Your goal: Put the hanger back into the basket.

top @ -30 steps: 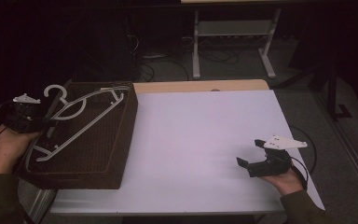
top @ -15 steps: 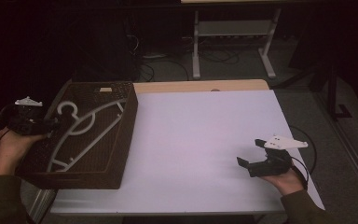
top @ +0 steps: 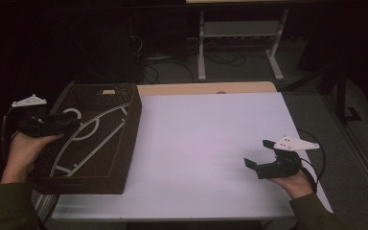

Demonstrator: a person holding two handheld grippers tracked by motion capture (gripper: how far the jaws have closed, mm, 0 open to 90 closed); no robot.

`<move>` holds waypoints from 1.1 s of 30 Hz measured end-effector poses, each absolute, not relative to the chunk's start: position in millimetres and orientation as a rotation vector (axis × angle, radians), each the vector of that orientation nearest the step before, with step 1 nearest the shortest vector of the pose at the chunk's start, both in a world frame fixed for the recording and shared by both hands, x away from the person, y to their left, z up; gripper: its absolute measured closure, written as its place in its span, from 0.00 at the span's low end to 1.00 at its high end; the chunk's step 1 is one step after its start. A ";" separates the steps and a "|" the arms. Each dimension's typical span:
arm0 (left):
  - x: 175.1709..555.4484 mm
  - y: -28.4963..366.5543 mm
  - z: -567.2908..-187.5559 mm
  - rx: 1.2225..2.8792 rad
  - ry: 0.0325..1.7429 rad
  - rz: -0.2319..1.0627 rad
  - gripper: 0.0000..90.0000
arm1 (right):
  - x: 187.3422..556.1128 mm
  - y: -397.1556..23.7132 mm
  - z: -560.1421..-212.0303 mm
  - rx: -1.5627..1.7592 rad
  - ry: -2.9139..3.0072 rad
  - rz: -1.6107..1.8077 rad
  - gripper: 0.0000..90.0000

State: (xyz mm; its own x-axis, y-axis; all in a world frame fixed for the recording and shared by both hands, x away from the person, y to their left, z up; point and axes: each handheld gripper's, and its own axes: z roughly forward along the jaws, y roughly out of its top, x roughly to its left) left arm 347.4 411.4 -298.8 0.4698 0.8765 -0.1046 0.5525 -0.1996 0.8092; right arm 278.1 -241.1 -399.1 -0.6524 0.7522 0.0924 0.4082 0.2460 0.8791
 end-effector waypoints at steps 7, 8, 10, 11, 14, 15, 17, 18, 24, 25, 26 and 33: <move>338.5 377.9 -292.9 1.866 1.081 0.470 0.22 | 280.8 -240.6 -386.7 1.040 2.154 1.418 0.02; 336.2 372.6 -292.4 1.860 1.071 0.468 0.22 | 280.8 -240.6 -386.7 1.040 2.154 1.418 0.02; 329.0 357.4 -292.4 1.836 1.008 0.466 0.18 | 281.5 -239.6 -380.1 1.032 2.141 1.438 0.02; 326.1 352.2 -293.0 1.817 0.989 0.464 0.16 | 281.6 -239.1 -377.9 1.033 2.136 1.451 0.02; 320.3 342.9 -294.6 1.791 0.949 0.461 0.15 | 281.7 -238.3 -373.4 1.023 2.126 1.468 0.02; 314.9 333.9 -297.2 1.757 0.912 0.451 0.15 | 281.6 -237.8 -368.8 1.010 2.114 1.489 0.02; 310.4 324.2 -300.0 1.736 0.884 0.441 0.14 | 280.8 -237.8 -363.6 1.002 2.101 1.514 0.02; 310.4 324.2 -300.0 1.736 0.884 0.441 0.13 | 280.8 -237.8 -363.6 1.002 2.101 1.514 0.02; 301.3 298.2 -309.3 1.687 0.818 0.400 0.08 | 278.9 -237.6 -346.6 0.966 2.059 1.595 0.02; 300.4 294.5 -311.0 1.685 0.805 0.389 0.07 | 278.7 -237.3 -344.8 0.965 2.054 1.602 0.02; 299.6 290.7 -312.8 1.673 0.789 0.369 0.06 | 278.9 -237.1 -342.8 0.957 2.048 1.613 0.02; 295.6 275.3 -324.5 1.660 0.763 0.330 0.03 | 280.7 -231.9 -332.0 0.929 2.009 1.666 0.02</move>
